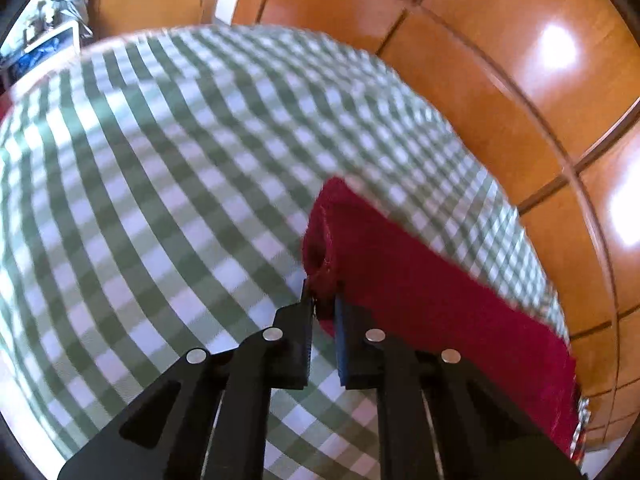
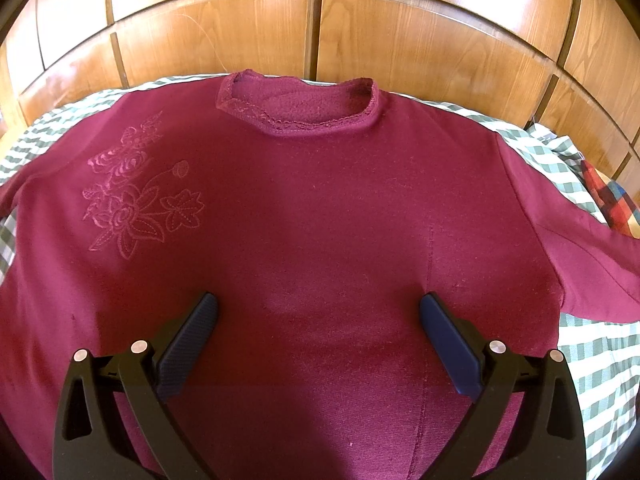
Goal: Fold small clothes
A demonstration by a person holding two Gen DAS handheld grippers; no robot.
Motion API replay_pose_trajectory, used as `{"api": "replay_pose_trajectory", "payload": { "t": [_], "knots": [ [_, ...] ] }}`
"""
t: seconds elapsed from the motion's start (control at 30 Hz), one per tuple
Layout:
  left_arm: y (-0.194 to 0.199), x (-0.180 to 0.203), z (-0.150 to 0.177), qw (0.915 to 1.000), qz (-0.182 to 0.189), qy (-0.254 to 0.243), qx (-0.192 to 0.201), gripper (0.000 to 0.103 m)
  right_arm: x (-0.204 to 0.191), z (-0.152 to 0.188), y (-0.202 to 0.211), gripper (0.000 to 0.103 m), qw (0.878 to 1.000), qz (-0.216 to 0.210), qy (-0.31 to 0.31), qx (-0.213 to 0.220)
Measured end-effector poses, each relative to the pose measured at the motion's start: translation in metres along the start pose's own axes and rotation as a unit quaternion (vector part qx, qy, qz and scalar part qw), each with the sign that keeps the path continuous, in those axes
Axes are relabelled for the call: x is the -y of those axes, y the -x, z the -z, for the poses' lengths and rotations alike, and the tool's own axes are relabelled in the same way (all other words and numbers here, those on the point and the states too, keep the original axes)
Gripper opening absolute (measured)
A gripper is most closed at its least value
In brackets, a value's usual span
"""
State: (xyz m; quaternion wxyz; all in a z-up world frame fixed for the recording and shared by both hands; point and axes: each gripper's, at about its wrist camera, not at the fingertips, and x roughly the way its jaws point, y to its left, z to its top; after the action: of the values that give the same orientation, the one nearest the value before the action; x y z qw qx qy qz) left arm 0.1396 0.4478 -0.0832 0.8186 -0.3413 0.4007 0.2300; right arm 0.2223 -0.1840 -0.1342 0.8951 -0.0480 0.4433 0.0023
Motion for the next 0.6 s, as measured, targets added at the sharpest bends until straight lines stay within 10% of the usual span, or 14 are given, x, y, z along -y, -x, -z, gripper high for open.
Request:
{"api": "replay_pose_trajectory", "payload": {
  "t": [0.3, 0.6],
  "knots": [
    [-0.026, -0.006, -0.002, 0.9948, -0.092, -0.028, -0.033, 0.012, 0.000, 0.000, 0.000, 0.099, 1.000, 0.000, 0.001, 0.000],
    [0.038, 0.025, 0.022, 0.9904, -0.107, -0.073, 0.049, 0.042, 0.001, 0.000, 0.000, 0.099, 1.000, -0.003, -0.002, 0.001]
  ]
}}
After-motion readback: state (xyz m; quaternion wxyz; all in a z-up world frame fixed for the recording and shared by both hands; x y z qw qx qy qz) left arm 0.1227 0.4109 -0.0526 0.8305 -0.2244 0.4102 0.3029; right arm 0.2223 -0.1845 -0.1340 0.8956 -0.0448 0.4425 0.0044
